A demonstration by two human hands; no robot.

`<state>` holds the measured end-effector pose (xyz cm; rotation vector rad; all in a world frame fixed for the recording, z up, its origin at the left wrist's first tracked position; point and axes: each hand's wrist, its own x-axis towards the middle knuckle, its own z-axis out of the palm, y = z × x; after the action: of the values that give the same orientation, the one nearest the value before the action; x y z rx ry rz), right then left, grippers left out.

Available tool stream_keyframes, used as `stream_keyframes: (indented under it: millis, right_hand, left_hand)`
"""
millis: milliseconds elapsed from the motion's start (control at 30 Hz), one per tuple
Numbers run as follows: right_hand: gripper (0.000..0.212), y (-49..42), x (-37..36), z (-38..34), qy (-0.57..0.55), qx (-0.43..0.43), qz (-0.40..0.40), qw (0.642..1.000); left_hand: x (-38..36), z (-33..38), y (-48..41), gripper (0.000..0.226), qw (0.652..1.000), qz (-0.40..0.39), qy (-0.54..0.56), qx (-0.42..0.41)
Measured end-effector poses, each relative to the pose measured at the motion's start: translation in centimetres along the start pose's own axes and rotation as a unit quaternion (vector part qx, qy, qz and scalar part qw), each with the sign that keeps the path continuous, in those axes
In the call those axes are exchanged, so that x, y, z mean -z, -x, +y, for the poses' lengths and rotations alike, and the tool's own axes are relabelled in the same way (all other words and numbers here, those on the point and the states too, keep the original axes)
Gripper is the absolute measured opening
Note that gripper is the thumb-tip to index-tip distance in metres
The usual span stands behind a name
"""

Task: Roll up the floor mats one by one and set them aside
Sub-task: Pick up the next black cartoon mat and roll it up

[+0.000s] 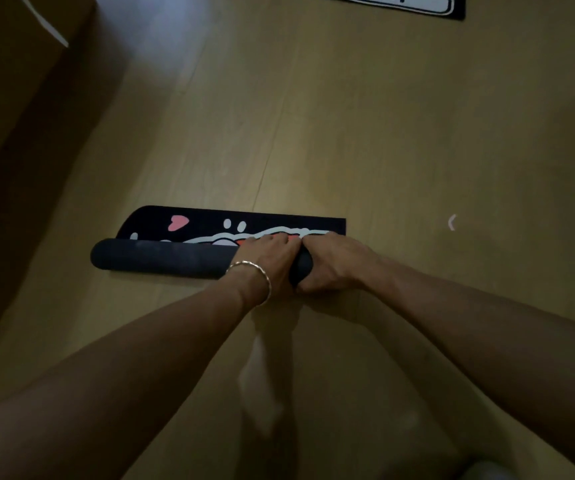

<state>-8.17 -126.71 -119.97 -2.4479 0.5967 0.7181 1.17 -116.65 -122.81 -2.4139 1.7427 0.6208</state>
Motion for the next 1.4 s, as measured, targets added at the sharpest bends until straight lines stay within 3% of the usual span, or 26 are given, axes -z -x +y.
stream_keyframes:
  millis: [200, 367, 500, 567, 733, 933, 1100, 1233, 1300, 1400]
  right_hand:
    - [0.064, -0.4, -1.1, -0.3, 0.1, -0.001, 0.047, 0.994]
    - [0.062, -0.6, 0.0, -0.4, -0.007, -0.034, -0.06, 0.998]
    - [0.058, 0.0, -1.1, -1.0, 0.098, -0.009, 0.048, 0.994]
    - [0.057, -0.1, -1.4, -1.0, 0.106, -0.012, 0.061, 0.992]
    - [0.056, -1.2, 0.2, -0.4, -0.007, -0.037, -0.072, 0.997]
    - [0.056, -0.5, -0.5, -0.8, 0.117, 0.0, 0.073, 0.99]
    - [0.058, -1.2, 0.9, -0.2, -0.035, -0.046, -0.05, 0.997]
    - [0.059, -1.3, 0.3, -1.0, 0.102, 0.021, 0.056, 0.993]
    - [0.06, -1.4, -0.1, -1.3, 0.113, 0.035, 0.077, 0.99]
    - [0.057, -1.7, 0.7, -0.5, 0.012, -0.01, -0.009, 1.0]
  left_hand:
    - [0.7, -1.0, -0.5, 0.052, 0.999, -0.015, 0.029, 0.017]
    - [0.3, -0.3, 0.1, 0.057, 0.999, -0.036, -0.032, -0.001]
    - [0.6, -0.8, -0.6, 0.043, 0.999, -0.037, 0.027, 0.011]
    - [0.6, -1.0, -0.7, 0.043, 0.999, -0.035, 0.036, 0.005]
    - [0.1, -1.1, -0.3, 0.051, 0.999, -0.012, -0.035, -0.01]
    - [1.7, -1.8, -0.9, 0.048, 1.0, -0.009, 0.007, 0.003]
    - [1.3, -2.6, -0.1, 0.05, 0.997, -0.002, -0.065, -0.028]
    - [1.3, -3.3, -0.8, 0.049, 0.998, -0.004, -0.06, -0.006]
    - [1.3, -3.3, -1.0, 0.052, 0.999, -0.009, -0.046, -0.009]
    - [1.2, -3.9, -0.5, 0.056, 0.999, -0.011, -0.04, -0.029]
